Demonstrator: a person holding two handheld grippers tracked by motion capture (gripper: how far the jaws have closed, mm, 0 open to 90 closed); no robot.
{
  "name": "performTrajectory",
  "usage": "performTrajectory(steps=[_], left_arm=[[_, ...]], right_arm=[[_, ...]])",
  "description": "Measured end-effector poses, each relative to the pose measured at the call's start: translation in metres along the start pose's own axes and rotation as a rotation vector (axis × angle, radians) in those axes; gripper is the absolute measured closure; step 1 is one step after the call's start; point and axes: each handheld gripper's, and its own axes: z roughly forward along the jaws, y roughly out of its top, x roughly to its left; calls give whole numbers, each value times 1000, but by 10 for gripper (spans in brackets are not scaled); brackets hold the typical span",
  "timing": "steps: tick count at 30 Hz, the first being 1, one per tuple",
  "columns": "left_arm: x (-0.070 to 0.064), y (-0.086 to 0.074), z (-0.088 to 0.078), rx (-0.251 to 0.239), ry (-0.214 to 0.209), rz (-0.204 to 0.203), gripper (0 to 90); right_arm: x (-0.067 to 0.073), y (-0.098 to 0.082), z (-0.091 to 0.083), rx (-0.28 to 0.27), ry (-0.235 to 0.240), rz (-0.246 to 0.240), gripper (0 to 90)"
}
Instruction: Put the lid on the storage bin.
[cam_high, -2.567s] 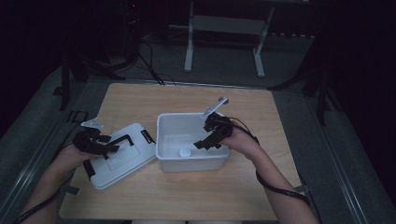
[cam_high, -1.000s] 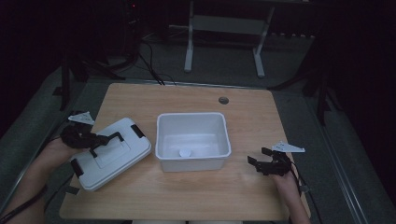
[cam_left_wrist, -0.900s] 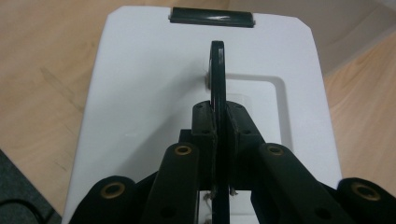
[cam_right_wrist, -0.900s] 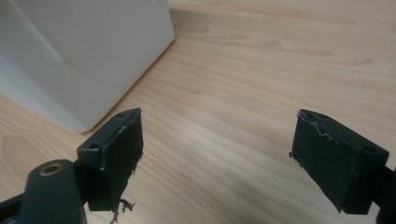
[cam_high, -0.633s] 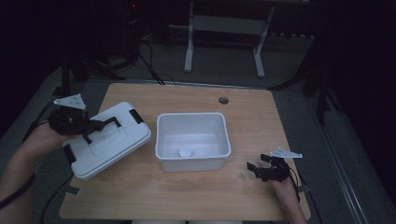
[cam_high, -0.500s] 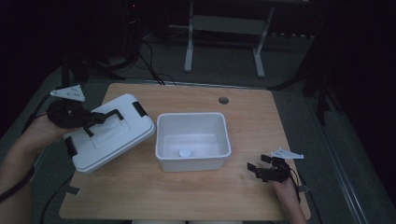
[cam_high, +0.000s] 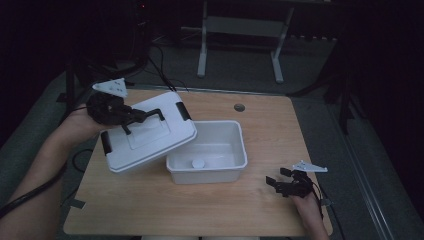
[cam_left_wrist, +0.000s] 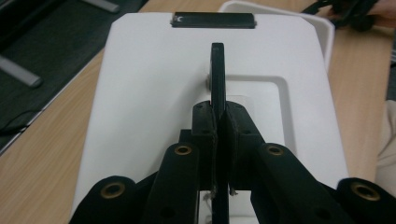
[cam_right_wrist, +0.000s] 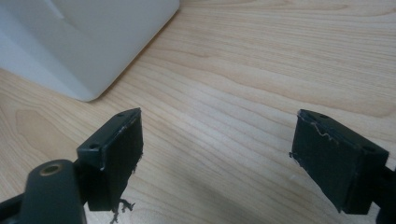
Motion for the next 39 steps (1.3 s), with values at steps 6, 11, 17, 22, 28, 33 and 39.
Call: performTrajectory(steps=[6, 11, 17, 22, 28, 33, 39], left_arm=[[-8, 20, 25, 26, -55, 58, 831], [-15, 35, 45, 40, -81, 109, 831], [-22, 48, 65, 43, -130, 145, 831], [-28, 58, 83, 57, -169, 183, 831], [-32, 69, 109, 70, -214, 208, 832], [-33, 77, 127, 66, -234, 226, 831], [-32, 79, 143, 74, -250, 224, 832]], right_arm=[[1, -1, 2, 10, 3, -10, 163], [0, -2, 1, 7, 8, -2, 163], [-1, -3, 1, 9, 13, 6, 163], [-2, -4, 2, 14, 19, 5, 163], [-2, -4, 2, 20, 18, 6, 163], [-2, -5, 1, 15, 23, 12, 163], [-4, -7, 0, 13, 27, 20, 163]])
